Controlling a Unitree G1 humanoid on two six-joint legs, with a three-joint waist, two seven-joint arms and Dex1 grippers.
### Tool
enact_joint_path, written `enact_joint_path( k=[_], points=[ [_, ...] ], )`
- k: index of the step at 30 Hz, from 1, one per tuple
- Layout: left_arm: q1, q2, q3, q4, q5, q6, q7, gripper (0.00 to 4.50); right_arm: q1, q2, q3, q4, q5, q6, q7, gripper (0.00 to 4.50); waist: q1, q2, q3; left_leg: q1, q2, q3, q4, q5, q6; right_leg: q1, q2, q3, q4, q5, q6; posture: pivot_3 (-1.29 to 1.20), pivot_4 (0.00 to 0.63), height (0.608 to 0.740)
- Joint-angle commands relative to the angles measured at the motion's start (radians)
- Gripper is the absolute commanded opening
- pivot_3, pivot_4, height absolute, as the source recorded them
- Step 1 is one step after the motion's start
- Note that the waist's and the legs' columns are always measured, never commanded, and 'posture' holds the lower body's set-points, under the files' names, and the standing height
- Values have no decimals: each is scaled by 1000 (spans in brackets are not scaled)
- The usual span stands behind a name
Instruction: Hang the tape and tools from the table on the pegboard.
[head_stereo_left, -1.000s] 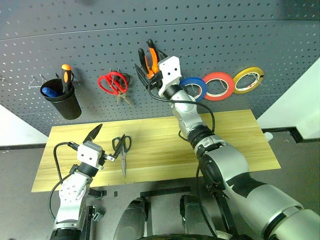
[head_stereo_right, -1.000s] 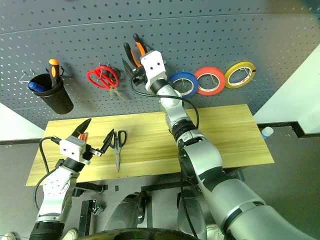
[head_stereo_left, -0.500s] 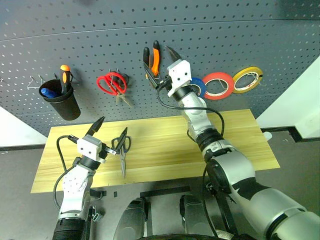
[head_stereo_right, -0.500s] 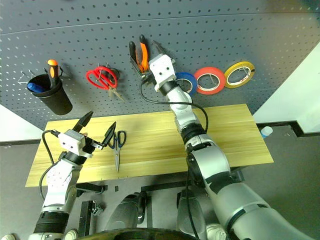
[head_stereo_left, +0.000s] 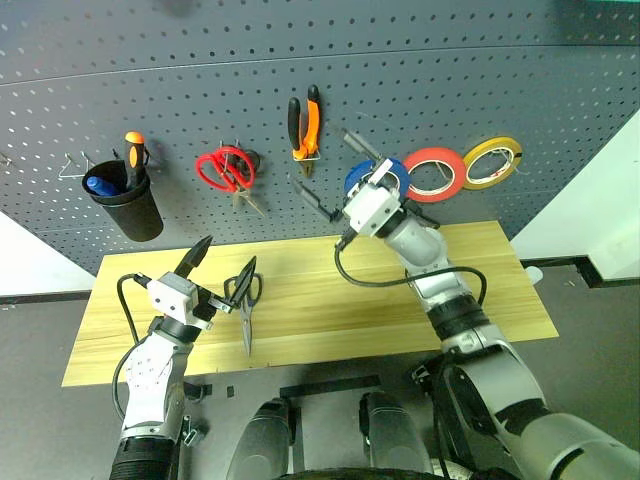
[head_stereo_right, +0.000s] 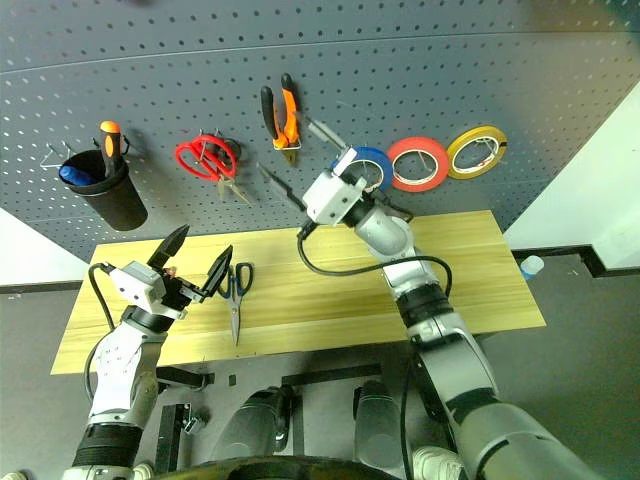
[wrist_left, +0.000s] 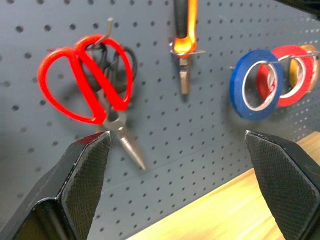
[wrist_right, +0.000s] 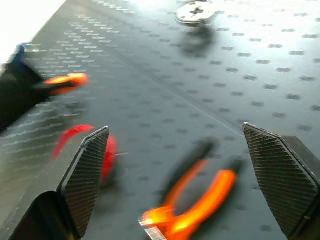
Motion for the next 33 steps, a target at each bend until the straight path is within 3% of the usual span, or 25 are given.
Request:
enact_joint_path(
  k=[1,7,15,22,29,33],
  points=[
    [35,7,15,-32,28,48,41,4500,70,-56,33,-157,99,120,132,4487,1,0,0,0,0,0,0,0,0,0,0,0,0,0,0,4,87,740],
    [97,-35,-11,-104,109,328,221,4500,267,-194,79,-325,189,358,323,4487,16,-1,-1,0,0,0,2,0,0,1,0,0,-1,0,-1,7,99,740],
    [50,-133,-27,-157,118,725,411,4500,357,-240,38,-246,144,362,329,4487,31,-2,-1,0,1,0,5,0,0,2,0,0,-1,-2,0,18,112,740],
    [-161,-202,-53,-90,204,1204,634,4500,373,-233,28,-190,115,335,307,4487,33,-4,-1,0,0,0,6,0,-1,3,0,-1,-1,0,4,12,124,740],
    [-318,-276,4,-5,196,1435,716,4500,385,-240,16,-189,118,341,311,4487,29,-4,-1,0,0,0,5,0,-1,3,0,-1,-1,1,6,1,127,740],
    [-369,-295,24,40,207,1475,741,4500,389,-248,4,-185,115,340,306,4487,27,-5,-1,-1,0,0,5,0,-1,3,0,-1,-2,1,6,-8,127,740]
  ],
)
